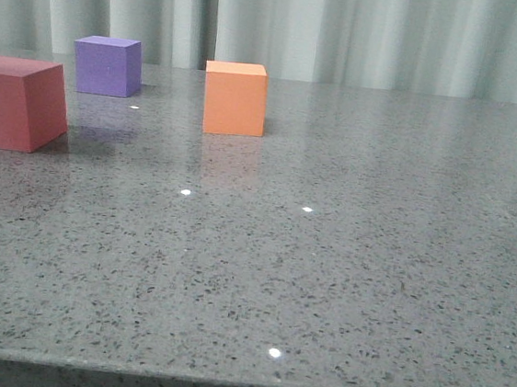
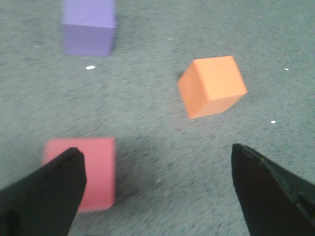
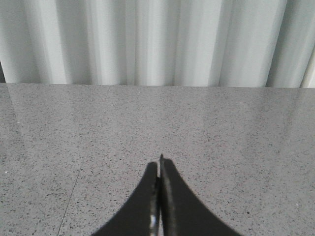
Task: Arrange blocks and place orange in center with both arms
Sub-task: 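Lower the left gripper onto the orange cube and close on it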
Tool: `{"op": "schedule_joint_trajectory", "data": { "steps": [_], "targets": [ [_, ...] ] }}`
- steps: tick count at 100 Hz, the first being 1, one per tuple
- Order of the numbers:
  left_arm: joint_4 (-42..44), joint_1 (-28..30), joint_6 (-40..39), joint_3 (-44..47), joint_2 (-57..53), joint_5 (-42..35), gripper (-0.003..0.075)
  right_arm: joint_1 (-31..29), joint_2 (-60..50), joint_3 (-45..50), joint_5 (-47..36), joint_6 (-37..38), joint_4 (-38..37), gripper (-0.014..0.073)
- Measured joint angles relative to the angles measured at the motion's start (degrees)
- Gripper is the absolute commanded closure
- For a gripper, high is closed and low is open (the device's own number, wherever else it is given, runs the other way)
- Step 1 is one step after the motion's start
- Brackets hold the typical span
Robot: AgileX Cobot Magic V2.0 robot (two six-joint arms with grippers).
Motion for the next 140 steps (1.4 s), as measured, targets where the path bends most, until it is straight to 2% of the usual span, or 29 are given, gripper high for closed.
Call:
{"op": "schedule_joint_trajectory", "data": {
  "steps": [14, 38, 60, 84, 140],
  "targets": [
    [3.06, -4.28, -4.08, -8.78, 9.3, -0.02, 0.0155, 0.0, 0.0, 0.0, 0.0, 0.0, 0.0, 0.0662],
    [18.83, -11.9, -18.04, -21.92, 21.82, 4.3, 0.0155, 0.0, 0.0, 0.0, 0.0, 0.0, 0.0, 0.0662],
    [21.63, -14.83, -21.79, -28.93, 29.0, 5.36, 0.0155, 0.0, 0.0, 0.0, 0.0, 0.0, 0.0, 0.0662],
    [22.56, -15.36, -24.27, -31.28, 33.38, 5.35, 0.0155, 0.0, 0.0, 0.0, 0.0, 0.0, 0.0, 0.0662],
    [23.3, -15.36, -24.64, -31.33, 39.59, 4.82, 0.0155, 0.0, 0.0, 0.0, 0.0, 0.0, 0.0, 0.0662]
  ]
}}
